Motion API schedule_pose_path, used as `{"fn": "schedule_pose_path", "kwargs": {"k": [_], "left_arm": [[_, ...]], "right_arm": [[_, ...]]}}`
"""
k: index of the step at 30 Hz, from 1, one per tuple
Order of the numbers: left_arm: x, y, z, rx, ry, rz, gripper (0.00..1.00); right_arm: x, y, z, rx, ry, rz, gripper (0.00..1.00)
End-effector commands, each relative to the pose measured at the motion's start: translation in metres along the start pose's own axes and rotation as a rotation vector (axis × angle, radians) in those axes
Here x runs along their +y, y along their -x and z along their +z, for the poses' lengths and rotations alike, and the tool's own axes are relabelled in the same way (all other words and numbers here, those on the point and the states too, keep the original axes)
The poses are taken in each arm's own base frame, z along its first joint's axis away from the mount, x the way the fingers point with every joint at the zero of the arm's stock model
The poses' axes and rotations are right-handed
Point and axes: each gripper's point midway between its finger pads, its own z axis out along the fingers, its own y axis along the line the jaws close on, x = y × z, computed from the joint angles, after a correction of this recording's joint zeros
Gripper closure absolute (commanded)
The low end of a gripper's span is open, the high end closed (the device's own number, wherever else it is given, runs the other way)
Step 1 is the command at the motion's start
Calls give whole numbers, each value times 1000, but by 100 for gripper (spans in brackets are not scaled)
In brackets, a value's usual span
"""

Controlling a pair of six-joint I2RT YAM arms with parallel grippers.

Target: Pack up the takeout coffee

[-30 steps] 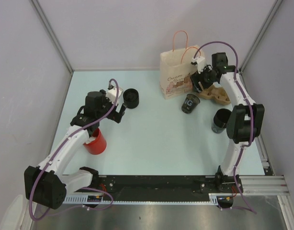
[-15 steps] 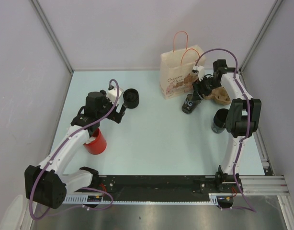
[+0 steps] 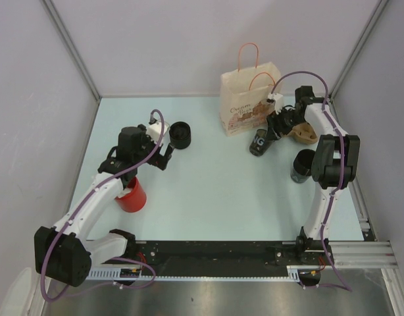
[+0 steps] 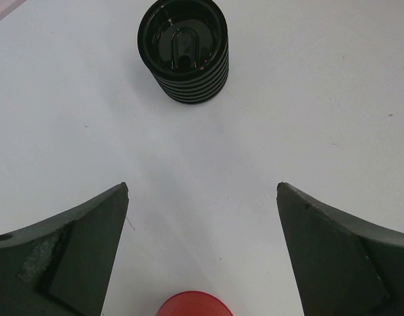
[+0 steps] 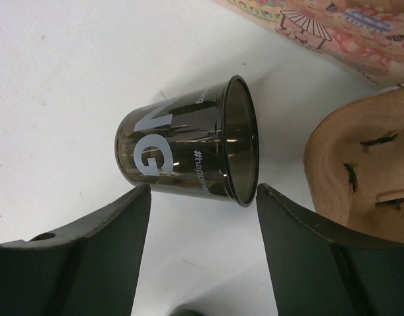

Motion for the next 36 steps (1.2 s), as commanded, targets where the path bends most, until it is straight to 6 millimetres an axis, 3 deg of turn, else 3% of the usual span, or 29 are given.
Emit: {"fn": "schedule_pose_path", "kwargs": {"k": [1, 15, 27, 36], "left_arm": [[2, 8, 2, -40, 3, -5, 0], [2, 7, 3, -40, 3, -4, 0], [3, 8, 2, -42, 6, 0, 1], [3, 12, -3, -61, 8, 3, 1]], "right_arm": [[4, 12, 3, -42, 13, -27, 32], [14, 7, 6, -57, 80, -9, 60], [24, 3, -2, -61, 143, 38, 98], [54, 14, -29, -50, 87, 8, 100]]}}
